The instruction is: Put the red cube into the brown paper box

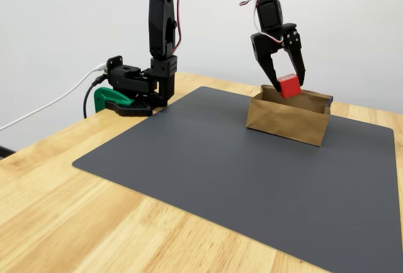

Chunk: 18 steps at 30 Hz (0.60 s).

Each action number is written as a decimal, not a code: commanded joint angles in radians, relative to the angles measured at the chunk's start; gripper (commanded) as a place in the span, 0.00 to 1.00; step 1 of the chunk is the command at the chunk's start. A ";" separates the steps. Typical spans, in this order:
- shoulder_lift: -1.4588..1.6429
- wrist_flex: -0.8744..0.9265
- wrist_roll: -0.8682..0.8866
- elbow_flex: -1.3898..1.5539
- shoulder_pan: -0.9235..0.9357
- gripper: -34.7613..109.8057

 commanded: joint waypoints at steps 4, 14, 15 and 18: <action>0.009 0.014 -0.008 0.009 -0.018 0.40; 0.011 0.026 -0.038 0.014 -0.015 0.49; 0.014 0.028 -0.040 0.014 -0.014 0.49; 0.028 0.032 -0.049 0.014 -0.003 0.49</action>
